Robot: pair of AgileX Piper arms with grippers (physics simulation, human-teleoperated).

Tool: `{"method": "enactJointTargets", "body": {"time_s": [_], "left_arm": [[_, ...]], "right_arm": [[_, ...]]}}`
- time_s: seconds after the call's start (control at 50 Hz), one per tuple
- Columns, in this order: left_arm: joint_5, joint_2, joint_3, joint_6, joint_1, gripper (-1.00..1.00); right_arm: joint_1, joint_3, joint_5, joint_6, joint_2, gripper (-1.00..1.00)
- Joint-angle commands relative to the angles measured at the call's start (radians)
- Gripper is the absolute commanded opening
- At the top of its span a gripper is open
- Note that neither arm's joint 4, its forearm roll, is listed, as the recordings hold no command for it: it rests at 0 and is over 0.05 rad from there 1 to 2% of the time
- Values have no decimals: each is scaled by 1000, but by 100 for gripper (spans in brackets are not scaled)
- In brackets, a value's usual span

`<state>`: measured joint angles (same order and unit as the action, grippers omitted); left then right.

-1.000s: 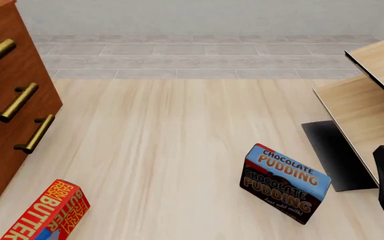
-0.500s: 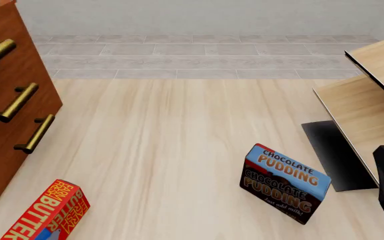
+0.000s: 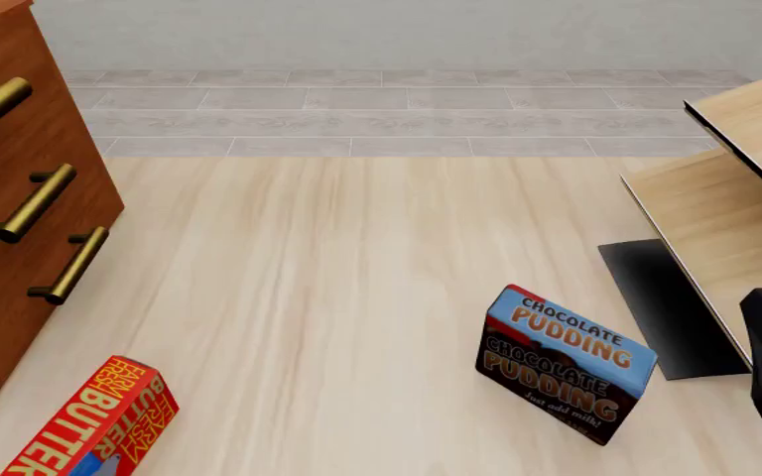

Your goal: Close the top drawer of the cabinet and put the bowl on top of it.

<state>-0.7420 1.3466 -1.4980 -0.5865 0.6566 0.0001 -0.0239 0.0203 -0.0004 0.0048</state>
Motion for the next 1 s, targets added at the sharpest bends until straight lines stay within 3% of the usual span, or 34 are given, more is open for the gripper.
{"method": "enactJointTargets", "body": {"time_s": [0.02, 0.52, 0.54, 1.0], "left_arm": [[24, 19, 11, 14, 4, -100], [37, 60, 15, 66, 20, -100], [30, 62, 17, 79, 20, 100], [-34, 28, -64, 66, 11, 100]], "right_arm": [[0, 6, -6, 0, 0, 100], [0, 6, -6, 0, 0, 100], [0, 6, -6, 0, 0, 100], [0, 6, -6, 0, 0, 100]]}}
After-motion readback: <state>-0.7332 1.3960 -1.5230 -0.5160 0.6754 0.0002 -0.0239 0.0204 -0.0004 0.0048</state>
